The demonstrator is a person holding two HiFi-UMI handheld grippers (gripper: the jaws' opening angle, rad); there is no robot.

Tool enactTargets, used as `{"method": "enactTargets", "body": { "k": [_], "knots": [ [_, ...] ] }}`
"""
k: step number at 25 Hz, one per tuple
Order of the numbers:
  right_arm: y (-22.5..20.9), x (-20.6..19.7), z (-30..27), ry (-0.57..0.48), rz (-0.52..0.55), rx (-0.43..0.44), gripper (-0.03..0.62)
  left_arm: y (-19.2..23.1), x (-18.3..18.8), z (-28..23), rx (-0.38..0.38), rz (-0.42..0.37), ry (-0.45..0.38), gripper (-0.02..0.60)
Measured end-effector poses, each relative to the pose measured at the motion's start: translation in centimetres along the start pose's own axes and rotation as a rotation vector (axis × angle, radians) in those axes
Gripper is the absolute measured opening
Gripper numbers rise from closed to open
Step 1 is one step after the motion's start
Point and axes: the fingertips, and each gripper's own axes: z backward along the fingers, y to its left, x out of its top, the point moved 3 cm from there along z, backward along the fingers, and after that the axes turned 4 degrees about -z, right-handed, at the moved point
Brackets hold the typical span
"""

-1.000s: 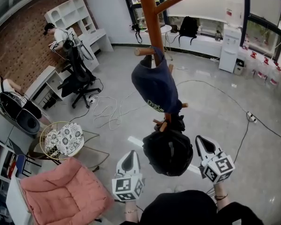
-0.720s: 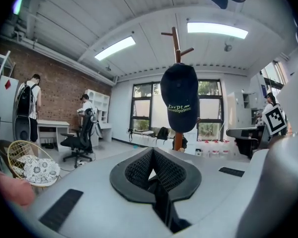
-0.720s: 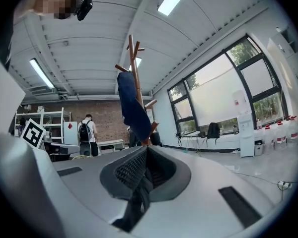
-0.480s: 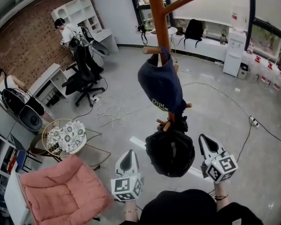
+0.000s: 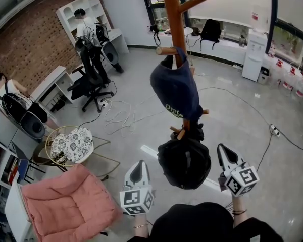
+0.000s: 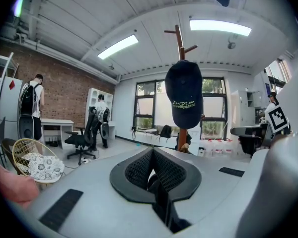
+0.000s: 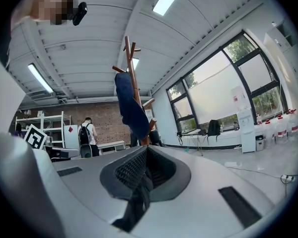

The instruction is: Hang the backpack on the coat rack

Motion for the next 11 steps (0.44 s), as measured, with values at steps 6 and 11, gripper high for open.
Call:
{"method": "enactTargets", "body": {
  "k": [6, 11],
  "knots": [
    [-0.45, 0.05, 0.16, -0.001, -0.005, -0.005, 0.012, 0.09, -0.25, -0.09, 0.006, -0.004, 0.018, 0.014],
    [-0.84, -0.62, 0.28, 0.007, 0.019, -0.021, 0.012, 0.15, -0.79, -0.28, 0.012, -0.027, 0.024, 0.015]
  ]
}}
